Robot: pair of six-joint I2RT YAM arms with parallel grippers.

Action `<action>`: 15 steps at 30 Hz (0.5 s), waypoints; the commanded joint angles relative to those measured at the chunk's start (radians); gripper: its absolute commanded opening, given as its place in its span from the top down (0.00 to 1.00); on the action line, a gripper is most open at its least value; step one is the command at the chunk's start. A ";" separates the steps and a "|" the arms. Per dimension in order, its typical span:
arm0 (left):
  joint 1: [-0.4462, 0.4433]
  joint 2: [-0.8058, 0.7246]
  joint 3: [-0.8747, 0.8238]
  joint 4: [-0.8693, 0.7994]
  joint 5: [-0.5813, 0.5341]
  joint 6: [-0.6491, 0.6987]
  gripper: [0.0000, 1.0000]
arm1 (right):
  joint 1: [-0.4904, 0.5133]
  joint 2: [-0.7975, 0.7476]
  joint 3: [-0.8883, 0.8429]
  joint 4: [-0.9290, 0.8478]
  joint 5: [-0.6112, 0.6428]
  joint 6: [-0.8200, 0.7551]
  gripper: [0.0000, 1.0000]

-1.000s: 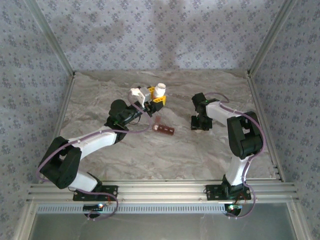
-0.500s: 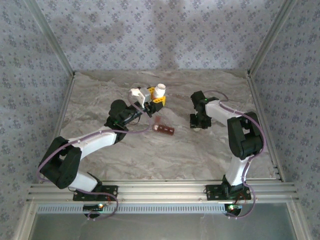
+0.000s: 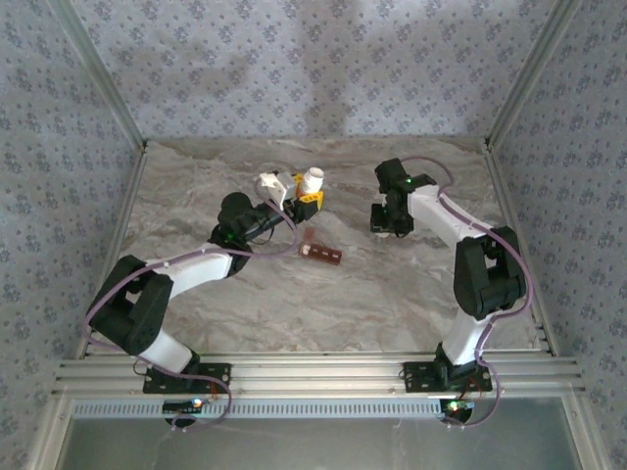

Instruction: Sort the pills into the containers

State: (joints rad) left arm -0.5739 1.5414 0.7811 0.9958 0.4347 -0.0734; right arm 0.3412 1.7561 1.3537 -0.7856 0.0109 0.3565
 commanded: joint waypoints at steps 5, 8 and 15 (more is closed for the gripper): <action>0.017 0.038 0.027 0.063 0.017 0.009 1.00 | 0.007 -0.025 0.112 -0.093 -0.014 -0.016 0.70; 0.025 0.055 0.027 0.055 0.017 0.012 1.00 | 0.006 -0.023 0.148 -0.111 -0.019 -0.021 0.70; 0.036 0.100 0.038 0.054 0.055 0.025 1.00 | 0.008 -0.012 0.231 -0.160 -0.053 -0.036 0.70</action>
State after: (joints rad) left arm -0.5426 1.6257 0.7853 1.0000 0.4473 -0.0685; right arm 0.3431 1.7557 1.5368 -0.8833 -0.0113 0.3458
